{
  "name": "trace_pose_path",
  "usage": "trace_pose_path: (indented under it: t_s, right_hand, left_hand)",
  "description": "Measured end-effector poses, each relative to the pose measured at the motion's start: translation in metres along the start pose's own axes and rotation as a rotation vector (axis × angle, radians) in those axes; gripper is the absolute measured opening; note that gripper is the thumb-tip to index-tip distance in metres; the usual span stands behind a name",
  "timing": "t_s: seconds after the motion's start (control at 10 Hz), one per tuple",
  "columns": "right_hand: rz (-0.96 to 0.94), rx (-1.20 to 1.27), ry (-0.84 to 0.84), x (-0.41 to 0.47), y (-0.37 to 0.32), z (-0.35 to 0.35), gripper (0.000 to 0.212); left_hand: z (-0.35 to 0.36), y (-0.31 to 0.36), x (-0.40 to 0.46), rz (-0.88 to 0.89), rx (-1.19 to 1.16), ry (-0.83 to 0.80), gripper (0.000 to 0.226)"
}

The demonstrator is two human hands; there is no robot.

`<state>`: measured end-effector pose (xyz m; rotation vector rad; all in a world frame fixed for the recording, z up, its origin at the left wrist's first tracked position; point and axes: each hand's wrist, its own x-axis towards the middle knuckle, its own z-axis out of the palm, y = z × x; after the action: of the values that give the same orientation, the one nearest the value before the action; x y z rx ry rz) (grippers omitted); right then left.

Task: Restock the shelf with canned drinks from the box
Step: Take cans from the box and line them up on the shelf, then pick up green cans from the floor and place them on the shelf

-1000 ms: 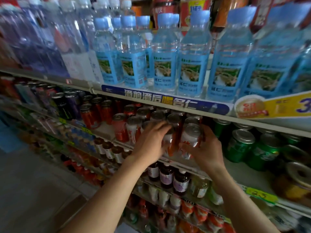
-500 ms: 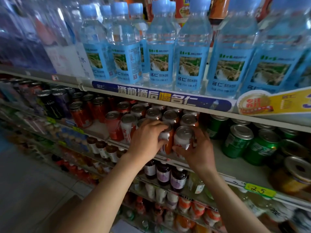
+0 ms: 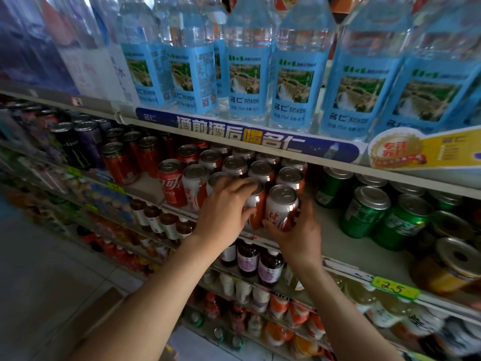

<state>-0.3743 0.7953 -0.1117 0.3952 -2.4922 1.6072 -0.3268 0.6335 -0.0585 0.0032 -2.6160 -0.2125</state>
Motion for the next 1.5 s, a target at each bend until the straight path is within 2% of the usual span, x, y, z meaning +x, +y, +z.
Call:
trace_pose_path:
  t_s: [0.2, 0.3, 0.4, 0.5, 0.6, 0.7, 0.8, 0.9, 1.0, 1.1, 1.2, 1.3, 1.4, 1.5]
  right_hand:
    - [-0.017, -0.013, -0.015, -0.005, -0.002, -0.006, 0.093]
    - [-0.075, -0.010, 0.073, -0.019, -0.011, -0.018, 0.087]
    - [-0.226, 0.001, 0.237, -0.042, -0.027, -0.026, 0.066]
    - [-0.460, 0.101, 0.105, -0.065, -0.042, -0.011, 0.034]
    - [-0.446, 0.232, -0.229, -0.079, -0.040, 0.028, 0.014]
    - [-0.176, 0.180, -0.578, -0.097, -0.007, 0.093, 0.019]
    - [0.056, 0.049, -0.854, -0.124, 0.047, 0.165, 0.013]
    - [0.346, -0.090, -1.134, -0.140, 0.099, 0.204, 0.023]
    - [0.366, -0.150, -1.341, -0.171, 0.150, 0.248, 0.013]
    - [0.687, -0.317, -1.453, -0.210, 0.184, 0.303, 0.020]
    - [0.902, -0.300, -1.345, -0.241, 0.218, 0.361, 0.018]
    - [0.591, -0.442, -1.522, -0.275, 0.288, 0.475, 0.018]
    - [0.507, -0.339, -1.189, -0.280, 0.356, 0.560, 0.056]
    - [0.474, -0.364, -1.235, -0.293, 0.436, 0.647, 0.090]
  left_hand:
    - [0.001, 0.000, -0.005, 0.036, 0.020, -0.009, 0.059]
    - [0.005, -0.004, -0.017, 0.032, -0.121, 0.018, 0.068]
    - [0.006, -0.007, -0.033, 0.011, -0.292, 0.129, 0.063]
    - [0.009, -0.016, -0.062, -0.120, -0.381, 0.309, 0.042]
    - [0.027, -0.045, -0.106, -0.365, -0.376, 0.293, 0.025]
    - [0.064, -0.087, -0.190, -0.739, -0.354, 0.009, 0.023]
    - [0.084, -0.125, -0.288, -1.110, -0.382, -0.234, 0.025]
    - [0.094, -0.146, -0.342, -1.236, -0.386, -0.380, 0.031]
    - [0.115, -0.176, -0.382, -1.324, -0.452, -0.498, 0.047]
    - [0.157, -0.214, -0.425, -1.483, -0.522, -0.517, 0.044]
    - [0.221, -0.251, -0.470, -1.562, -0.612, -0.528, 0.053]
    - [0.293, -0.287, -0.522, -1.572, -0.649, -0.495, 0.065]
    - [0.357, -0.326, -0.552, -1.498, -0.590, -0.589, 0.067]
    - [0.425, -0.361, -0.579, -1.500, -0.480, -0.607, 0.068]
